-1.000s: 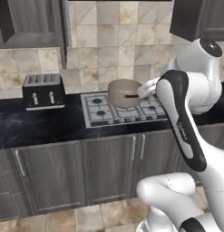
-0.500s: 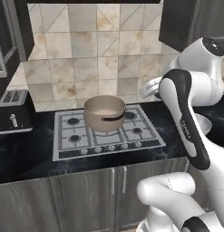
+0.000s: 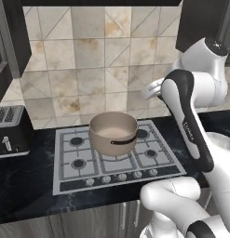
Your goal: Open the cabinet and move the ladle to the pot. Then close the cabinet.
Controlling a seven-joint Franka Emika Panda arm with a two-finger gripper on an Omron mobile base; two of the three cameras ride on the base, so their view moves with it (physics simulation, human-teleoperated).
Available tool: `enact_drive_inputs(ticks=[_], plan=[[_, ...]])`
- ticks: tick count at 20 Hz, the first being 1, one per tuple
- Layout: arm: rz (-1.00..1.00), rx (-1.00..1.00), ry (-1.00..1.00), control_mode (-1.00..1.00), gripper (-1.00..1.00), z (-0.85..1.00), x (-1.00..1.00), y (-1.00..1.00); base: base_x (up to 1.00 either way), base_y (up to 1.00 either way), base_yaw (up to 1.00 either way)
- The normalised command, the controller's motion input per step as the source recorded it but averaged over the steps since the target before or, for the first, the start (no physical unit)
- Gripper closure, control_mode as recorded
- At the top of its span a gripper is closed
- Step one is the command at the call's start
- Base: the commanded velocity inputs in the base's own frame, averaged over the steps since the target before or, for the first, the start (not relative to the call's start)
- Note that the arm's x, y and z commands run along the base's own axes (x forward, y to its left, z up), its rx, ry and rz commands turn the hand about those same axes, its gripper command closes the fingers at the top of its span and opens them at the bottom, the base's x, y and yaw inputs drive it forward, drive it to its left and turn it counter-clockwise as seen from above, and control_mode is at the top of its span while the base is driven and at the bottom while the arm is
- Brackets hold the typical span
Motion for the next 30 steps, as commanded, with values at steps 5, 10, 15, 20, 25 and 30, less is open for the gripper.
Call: enact_drive_inputs(ticks=[5,10,15,20,25,30], plan=[[0.0,0.03,0.11,-1.0,1.0,-0.39,0.29,0.07,0.23,0.02,0.0],[0.0,0.03,0.22,-1.0,1.0,-0.8,0.73,0.33,0.0,0.0,0.0],[0.0,0.0,0.23,-1.0,1.0,-0.66,0.81,0.25,0.0,0.0,0.0],[0.0,0.0,0.13,-1.0,1.0,-0.44,0.51,0.03,0.0,0.0,0.0],[0.0,0.0,0.09,-1.0,1.0,-0.41,0.33,0.08,0.0,0.0,0.0],[0.0,0.0,0.05,-1.0,1.0,-0.41,0.28,0.13,0.0,0.0,0.0]])
